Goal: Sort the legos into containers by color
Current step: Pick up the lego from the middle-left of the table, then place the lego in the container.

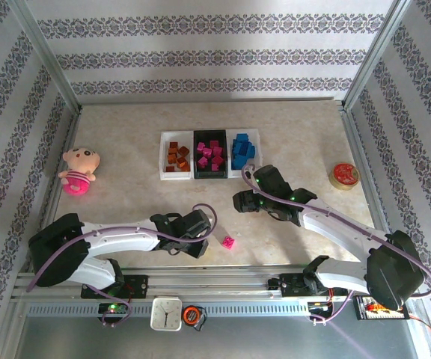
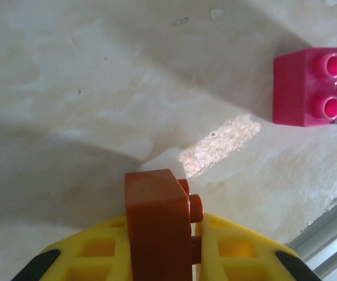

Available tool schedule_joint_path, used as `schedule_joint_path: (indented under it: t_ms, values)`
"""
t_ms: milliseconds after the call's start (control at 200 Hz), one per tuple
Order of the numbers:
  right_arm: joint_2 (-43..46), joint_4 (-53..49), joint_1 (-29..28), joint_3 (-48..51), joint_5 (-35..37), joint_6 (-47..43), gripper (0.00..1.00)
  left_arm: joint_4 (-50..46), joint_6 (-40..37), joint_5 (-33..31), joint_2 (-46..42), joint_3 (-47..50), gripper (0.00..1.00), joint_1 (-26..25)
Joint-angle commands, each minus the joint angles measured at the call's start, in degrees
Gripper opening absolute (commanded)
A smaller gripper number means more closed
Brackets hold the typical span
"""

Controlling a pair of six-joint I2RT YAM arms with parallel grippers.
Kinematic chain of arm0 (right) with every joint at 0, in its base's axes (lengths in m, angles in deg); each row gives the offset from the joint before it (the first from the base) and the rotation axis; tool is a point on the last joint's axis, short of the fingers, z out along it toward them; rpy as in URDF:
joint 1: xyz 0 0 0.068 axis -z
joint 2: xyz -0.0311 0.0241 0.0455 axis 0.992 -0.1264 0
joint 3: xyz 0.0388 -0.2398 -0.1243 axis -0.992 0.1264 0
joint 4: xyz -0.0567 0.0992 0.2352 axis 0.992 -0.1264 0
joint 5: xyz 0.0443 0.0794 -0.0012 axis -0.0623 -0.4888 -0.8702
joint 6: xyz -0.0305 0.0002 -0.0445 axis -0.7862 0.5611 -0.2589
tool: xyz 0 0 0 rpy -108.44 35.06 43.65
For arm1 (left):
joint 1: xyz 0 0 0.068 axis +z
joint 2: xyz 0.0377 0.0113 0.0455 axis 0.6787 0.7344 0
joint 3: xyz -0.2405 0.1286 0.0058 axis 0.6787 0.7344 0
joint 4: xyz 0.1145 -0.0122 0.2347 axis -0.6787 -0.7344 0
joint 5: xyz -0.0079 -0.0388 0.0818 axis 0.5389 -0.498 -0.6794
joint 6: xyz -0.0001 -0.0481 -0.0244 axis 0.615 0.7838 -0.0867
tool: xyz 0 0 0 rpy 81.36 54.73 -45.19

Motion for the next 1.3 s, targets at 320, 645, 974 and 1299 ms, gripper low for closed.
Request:
schedule_joint_path:
  t_ms: [320,645,974,1299]
  values:
    - [0.42,0.34,-0.74,0.11,1.31,0.54,0.7,0.1,-6.5,-9.05,-10.2,-7.06,0.15,27.6]
    - [1.89,-0.8,-0.69,1.07,1.87,0.74,0.7,2.42,-11.91,-10.75,12.59,-27.55,0.15,37.62]
    - [3.38,-1.84,-0.7,2.23,1.62,0.92,0.7,-1.5,-14.91,-11.67,27.68,-43.02,0.31,40.46]
    - [2.06,-1.64,-6.27,4.28,-2.79,-0.35,0.72,-1.59,-13.05,-5.96,24.72,-45.68,0.62,40.83]
